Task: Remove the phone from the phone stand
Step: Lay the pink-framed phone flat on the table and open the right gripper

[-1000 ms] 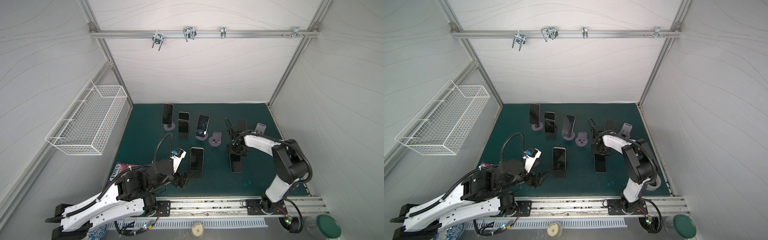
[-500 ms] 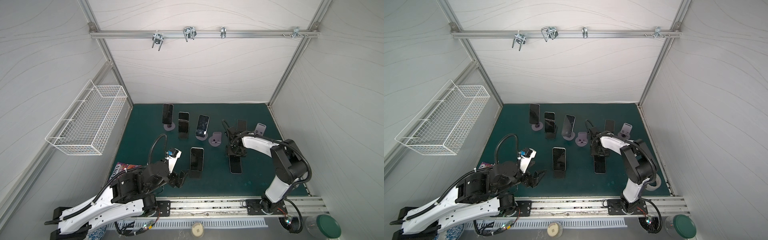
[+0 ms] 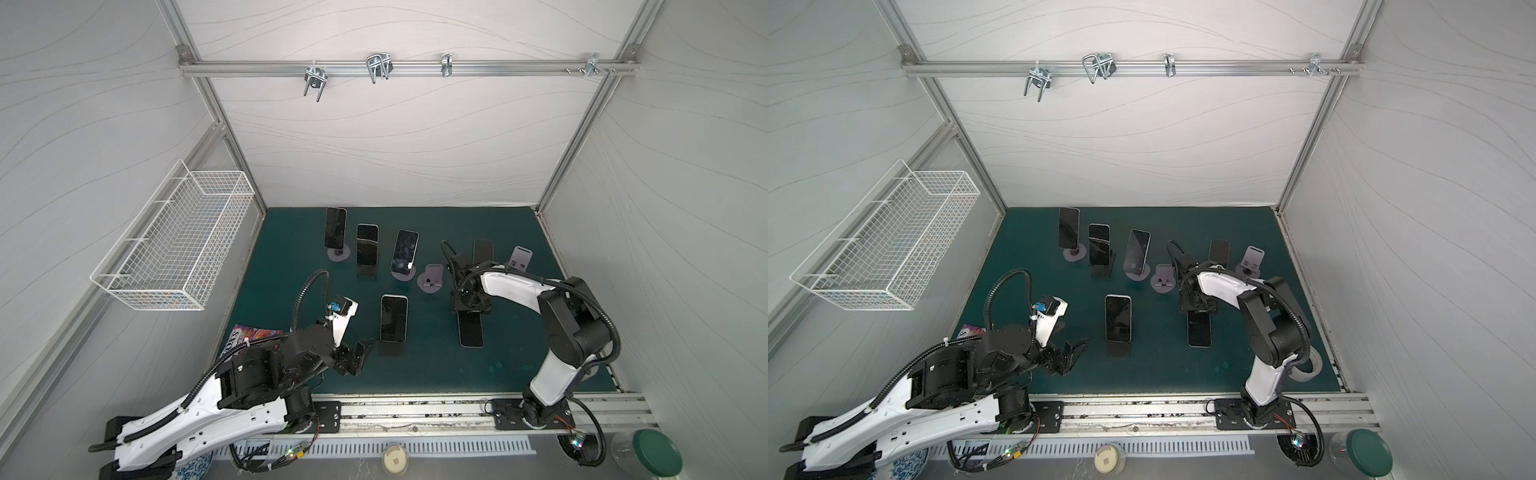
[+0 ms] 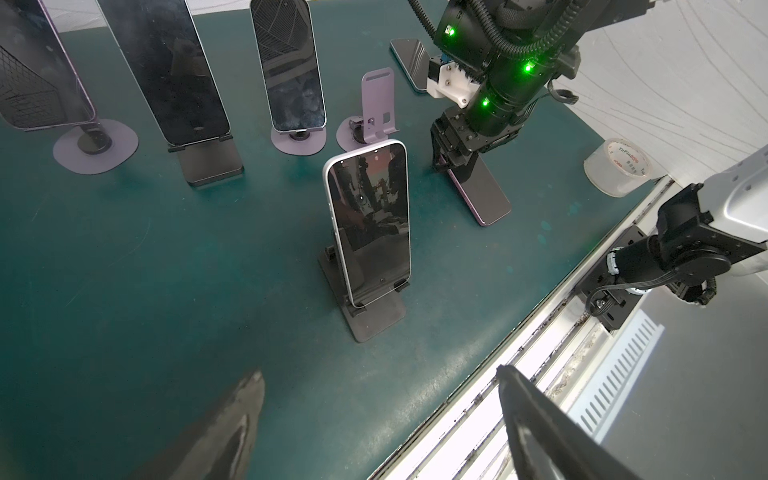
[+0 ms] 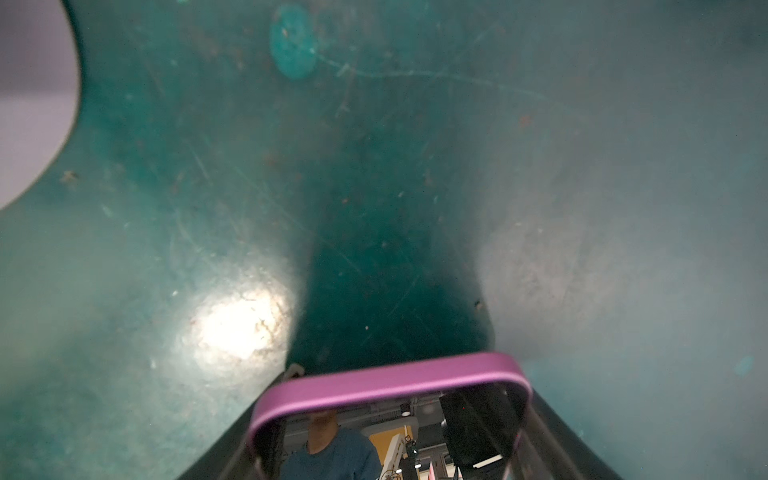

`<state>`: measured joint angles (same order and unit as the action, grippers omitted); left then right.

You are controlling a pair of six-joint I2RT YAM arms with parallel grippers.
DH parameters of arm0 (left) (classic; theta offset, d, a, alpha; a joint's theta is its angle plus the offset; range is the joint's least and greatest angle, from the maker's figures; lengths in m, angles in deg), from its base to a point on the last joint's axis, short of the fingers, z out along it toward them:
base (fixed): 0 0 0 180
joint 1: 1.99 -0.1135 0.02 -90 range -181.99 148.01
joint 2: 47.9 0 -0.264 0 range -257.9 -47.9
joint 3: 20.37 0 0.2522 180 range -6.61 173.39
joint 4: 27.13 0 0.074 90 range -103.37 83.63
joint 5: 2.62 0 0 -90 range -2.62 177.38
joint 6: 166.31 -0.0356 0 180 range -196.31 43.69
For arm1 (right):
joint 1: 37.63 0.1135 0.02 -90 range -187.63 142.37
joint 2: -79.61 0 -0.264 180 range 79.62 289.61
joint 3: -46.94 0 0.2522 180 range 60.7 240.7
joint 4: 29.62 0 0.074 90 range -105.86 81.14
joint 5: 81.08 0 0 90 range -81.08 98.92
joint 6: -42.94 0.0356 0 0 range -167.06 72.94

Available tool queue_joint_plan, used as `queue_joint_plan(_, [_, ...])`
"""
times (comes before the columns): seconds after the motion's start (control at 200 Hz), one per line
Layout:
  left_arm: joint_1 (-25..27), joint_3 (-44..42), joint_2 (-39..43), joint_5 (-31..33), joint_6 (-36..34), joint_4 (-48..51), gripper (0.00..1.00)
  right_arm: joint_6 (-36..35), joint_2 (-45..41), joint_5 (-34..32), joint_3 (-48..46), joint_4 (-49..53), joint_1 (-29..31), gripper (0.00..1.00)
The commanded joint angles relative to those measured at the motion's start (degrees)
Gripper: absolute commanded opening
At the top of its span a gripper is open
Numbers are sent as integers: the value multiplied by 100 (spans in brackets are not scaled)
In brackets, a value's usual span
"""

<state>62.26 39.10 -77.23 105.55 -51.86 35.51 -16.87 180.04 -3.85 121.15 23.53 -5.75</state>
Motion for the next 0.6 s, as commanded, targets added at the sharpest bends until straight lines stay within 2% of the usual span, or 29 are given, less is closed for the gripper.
queue_joint_plan(0.0, [26,38,93,129,130,23,89,66,548,466,-174,-174,90,74])
queue_joint_plan(0.345, [26,92,224,195,188,209,89,31,727,715,-142,-186,90,84])
queue_joint_plan(0.59, [22,76,227,232,175,196,89,-17,609,768,-148,-167,88,87])
